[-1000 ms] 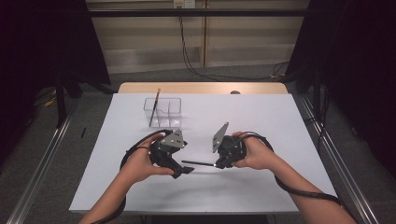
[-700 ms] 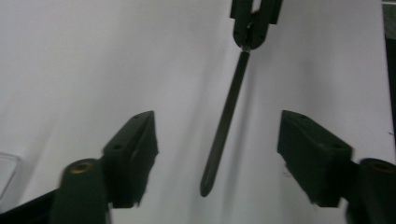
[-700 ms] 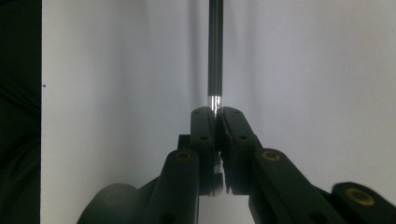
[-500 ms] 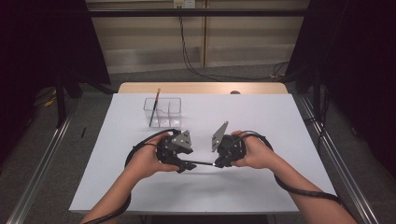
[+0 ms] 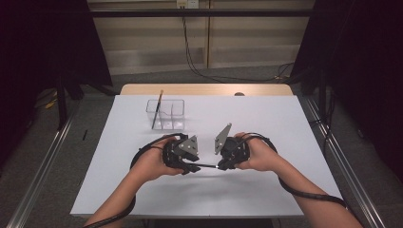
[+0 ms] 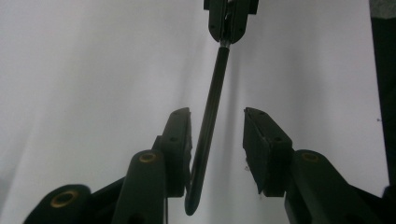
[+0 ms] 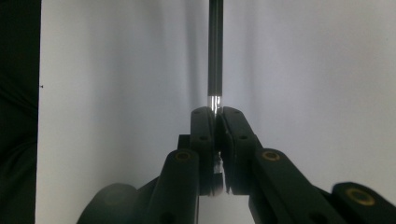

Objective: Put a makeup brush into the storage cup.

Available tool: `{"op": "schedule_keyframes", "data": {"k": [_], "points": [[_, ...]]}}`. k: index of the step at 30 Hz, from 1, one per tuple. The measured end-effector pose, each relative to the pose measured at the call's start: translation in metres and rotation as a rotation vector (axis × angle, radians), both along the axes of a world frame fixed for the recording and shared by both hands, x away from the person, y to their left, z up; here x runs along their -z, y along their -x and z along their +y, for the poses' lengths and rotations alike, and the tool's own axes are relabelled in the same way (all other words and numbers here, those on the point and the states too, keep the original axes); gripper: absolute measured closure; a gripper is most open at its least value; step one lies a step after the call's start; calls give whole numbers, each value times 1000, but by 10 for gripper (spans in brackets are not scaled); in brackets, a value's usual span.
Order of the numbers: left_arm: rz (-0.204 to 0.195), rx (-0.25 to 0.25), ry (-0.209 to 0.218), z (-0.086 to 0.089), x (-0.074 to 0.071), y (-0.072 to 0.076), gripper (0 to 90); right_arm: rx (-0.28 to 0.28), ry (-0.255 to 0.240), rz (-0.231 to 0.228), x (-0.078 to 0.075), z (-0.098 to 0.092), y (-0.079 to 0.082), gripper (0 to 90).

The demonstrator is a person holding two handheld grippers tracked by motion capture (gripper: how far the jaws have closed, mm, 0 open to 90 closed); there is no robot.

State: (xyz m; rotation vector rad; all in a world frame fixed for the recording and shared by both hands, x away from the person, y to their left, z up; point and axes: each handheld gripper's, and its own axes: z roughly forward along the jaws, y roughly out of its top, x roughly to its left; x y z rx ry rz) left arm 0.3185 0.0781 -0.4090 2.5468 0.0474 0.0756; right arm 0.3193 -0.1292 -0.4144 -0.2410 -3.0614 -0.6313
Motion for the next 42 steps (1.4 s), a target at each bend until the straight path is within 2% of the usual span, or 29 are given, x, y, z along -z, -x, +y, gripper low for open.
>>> {"op": "schedule_keyframes", "data": {"k": [1,7,13,17,25,34,35,38,39,42], "points": [[2,-4,3,0,1,0,640,-3,-1,0,0,0,0,839],[-16,4,-47,-2,4,2,710,-11,-6,-10,-3,0,0,838],[-21,-8,-67,-1,5,2,774,-20,-22,-11,-5,0,0,838],[-18,-2,-77,-1,7,2,779,-14,-34,-5,-9,0,0,839],[-10,3,-98,-2,13,2,788,-40,-46,-13,-14,2,0,841],[1,-4,-110,-3,15,4,827,-37,-100,-15,-20,0,-1,841],[-4,10,-122,-3,15,3,830,-39,-102,-16,-20,0,-1,841],[-1,13,-117,-2,15,3,838,-41,-132,-19,-21,-2,-3,838],[7,1,-105,-2,16,4,839,-42,-133,-18,-21,-2,-3,837],[6,18,-115,-1,16,3,840,-45,-135,-21,-20,-3,-3,836]]}}
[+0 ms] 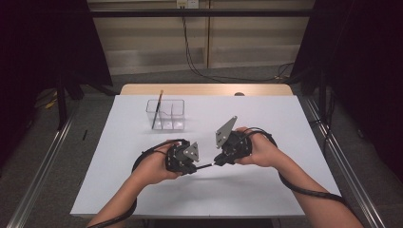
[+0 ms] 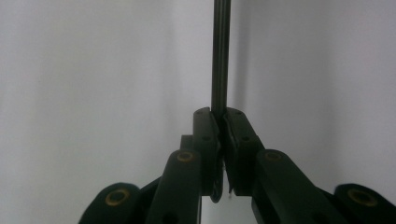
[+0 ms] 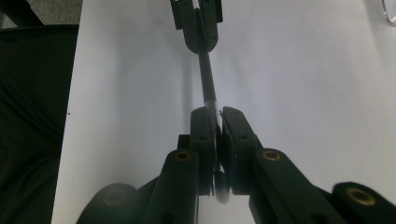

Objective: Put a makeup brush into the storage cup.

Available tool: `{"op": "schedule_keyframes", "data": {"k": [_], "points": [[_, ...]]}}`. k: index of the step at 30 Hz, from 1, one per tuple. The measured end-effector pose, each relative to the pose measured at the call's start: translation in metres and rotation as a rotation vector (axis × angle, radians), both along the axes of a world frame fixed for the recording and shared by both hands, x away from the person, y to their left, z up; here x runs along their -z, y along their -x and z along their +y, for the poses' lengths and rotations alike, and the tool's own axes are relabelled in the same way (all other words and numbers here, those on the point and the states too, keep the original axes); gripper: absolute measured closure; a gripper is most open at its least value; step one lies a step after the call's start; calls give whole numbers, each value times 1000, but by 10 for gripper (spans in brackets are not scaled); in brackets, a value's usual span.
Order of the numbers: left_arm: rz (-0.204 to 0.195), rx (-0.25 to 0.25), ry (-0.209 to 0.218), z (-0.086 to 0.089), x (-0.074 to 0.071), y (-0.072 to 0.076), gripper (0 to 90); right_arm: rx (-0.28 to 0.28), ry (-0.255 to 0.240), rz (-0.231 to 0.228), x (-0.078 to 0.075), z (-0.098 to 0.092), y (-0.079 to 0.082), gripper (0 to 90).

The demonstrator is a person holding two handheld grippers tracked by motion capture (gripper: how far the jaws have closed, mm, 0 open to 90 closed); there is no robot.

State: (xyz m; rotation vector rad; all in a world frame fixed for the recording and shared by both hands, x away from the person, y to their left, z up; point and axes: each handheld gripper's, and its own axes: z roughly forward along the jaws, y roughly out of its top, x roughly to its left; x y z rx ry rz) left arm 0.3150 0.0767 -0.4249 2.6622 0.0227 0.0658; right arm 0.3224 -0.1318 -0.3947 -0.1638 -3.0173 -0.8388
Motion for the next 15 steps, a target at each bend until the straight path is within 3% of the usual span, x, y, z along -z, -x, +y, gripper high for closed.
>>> {"op": "schedule_keyframes", "data": {"k": [15], "points": [[5,-6,1,2,1,1,843,-5,-3,5,2,3,0,833]]}}
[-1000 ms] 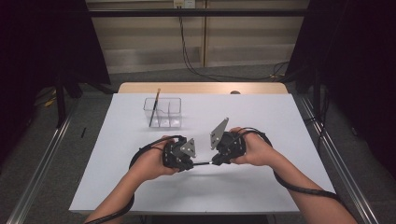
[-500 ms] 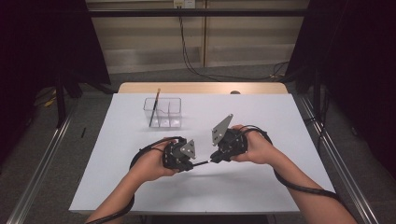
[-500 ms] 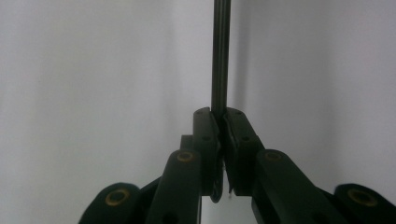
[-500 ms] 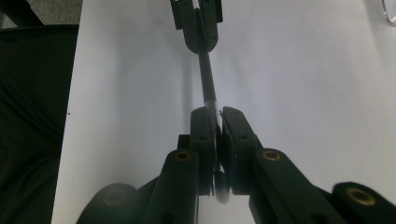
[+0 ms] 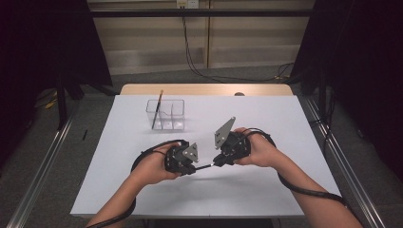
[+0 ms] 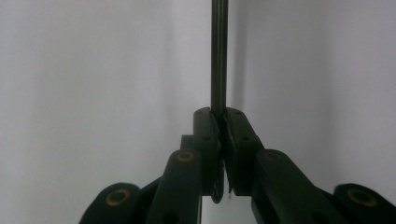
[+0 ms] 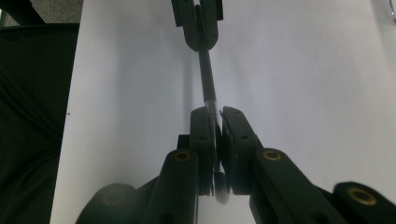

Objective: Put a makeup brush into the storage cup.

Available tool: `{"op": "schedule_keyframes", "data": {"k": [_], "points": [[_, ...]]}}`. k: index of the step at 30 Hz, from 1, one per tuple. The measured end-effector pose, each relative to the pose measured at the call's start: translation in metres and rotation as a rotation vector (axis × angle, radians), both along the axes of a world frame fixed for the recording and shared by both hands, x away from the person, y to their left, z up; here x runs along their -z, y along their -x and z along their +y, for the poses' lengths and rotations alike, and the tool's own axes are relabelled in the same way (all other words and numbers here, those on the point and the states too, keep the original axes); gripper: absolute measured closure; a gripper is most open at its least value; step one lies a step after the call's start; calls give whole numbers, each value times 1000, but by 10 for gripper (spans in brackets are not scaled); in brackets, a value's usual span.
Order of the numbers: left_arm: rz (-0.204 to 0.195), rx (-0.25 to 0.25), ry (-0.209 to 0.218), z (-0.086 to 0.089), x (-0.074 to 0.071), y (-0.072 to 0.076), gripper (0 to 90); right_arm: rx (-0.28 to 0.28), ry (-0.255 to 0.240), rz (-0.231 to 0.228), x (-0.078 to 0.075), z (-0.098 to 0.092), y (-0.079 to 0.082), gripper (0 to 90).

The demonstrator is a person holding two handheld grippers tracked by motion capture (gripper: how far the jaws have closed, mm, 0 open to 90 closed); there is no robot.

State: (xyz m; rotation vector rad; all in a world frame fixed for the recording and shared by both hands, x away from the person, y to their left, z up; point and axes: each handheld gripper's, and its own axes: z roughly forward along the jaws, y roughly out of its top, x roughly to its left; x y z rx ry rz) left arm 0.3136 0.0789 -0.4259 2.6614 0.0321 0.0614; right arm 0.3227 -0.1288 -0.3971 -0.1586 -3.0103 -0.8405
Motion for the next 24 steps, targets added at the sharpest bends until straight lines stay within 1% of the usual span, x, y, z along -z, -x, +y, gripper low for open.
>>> {"op": "schedule_keyframes", "data": {"k": [6,7,10,12,13,15,17,18,19,21,23,24], "points": [[1,2,4,2,-1,0,843,3,-10,-1,1,-1,0,817],[3,-8,15,2,-1,1,843,4,-15,-2,1,-1,-1,802],[6,-5,17,3,-1,0,843,16,-25,-4,1,-3,-1,747],[7,-5,24,4,-1,0,843,25,-42,0,2,-4,-1,668],[8,-5,24,5,-1,0,843,36,-51,0,2,-5,-2,610],[6,-9,31,5,-2,0,843,58,-76,6,3,-7,-2,538],[11,-15,43,6,-2,0,843,86,-105,6,4,-9,-4,424],[12,-18,44,6,-2,0,843,95,-120,24,5,-10,-4,397],[12,-18,44,7,-2,0,843,105,-129,28,6,-11,-5,362],[11,-20,50,8,-2,-1,843,123,-153,32,8,-13,-5,258],[16,-27,57,9,-2,-1,843,132,-192,33,9,-15,-5,229],[14,-28,59,9,-3,-1,843,138,-211,32,10,-16,-5,186]]}}
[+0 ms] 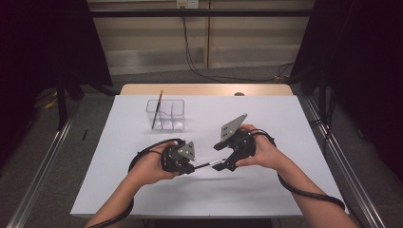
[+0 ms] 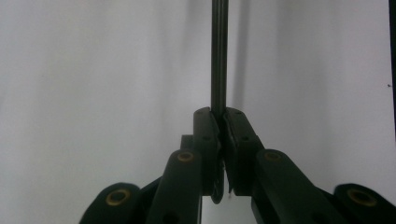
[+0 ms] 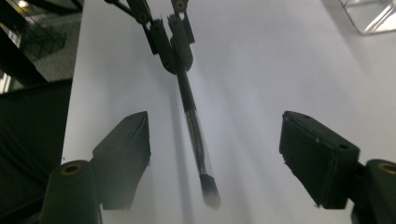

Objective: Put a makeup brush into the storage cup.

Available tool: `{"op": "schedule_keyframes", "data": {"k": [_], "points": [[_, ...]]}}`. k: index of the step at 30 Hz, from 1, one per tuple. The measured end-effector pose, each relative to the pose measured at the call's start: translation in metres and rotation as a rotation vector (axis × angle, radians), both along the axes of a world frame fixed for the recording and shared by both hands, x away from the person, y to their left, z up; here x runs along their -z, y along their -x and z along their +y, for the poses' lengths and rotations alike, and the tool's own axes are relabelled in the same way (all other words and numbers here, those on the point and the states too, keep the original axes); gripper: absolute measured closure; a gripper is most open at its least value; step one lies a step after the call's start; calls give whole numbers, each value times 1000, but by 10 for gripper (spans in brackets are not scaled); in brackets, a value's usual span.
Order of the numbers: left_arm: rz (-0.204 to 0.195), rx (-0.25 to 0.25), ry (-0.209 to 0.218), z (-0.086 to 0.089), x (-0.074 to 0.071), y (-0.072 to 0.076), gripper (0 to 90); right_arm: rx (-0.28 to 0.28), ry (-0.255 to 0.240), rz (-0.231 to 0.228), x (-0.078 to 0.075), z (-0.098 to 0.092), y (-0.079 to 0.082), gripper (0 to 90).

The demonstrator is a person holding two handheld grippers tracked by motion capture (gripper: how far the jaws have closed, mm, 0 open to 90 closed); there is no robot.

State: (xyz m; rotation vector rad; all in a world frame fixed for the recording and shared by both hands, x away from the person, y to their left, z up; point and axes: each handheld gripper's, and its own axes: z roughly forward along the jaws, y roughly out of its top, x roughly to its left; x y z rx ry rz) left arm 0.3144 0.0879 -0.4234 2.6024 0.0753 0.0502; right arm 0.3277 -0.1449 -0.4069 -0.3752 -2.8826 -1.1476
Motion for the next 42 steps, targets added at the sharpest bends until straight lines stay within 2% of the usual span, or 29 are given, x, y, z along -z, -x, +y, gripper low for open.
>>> {"op": "schedule_keyframes", "data": {"k": [1,7,11,13,24,28,36,39,42], "points": [[2,-4,5,0,0,0,843,8,-17,-6,1,-1,0,153],[3,-8,14,2,0,0,843,47,-128,-17,3,-7,0,98],[0,-12,25,3,0,0,843,87,-194,-42,5,-11,0,66],[3,-14,33,4,-1,0,843,110,-230,-30,8,-13,-1,56],[12,-46,103,10,1,1,843,180,-430,-35,20,-21,5,48],[13,-50,111,12,2,1,843,190,-509,-48,21,-23,7,48],[16,-66,148,15,1,1,843,208,-576,-79,24,-24,10,49],[18,-79,173,16,1,1,842,215,-588,-79,24,-24,10,47],[26,-93,223,18,1,0,842,221,-591,-85,24,-24,10,45]]}}
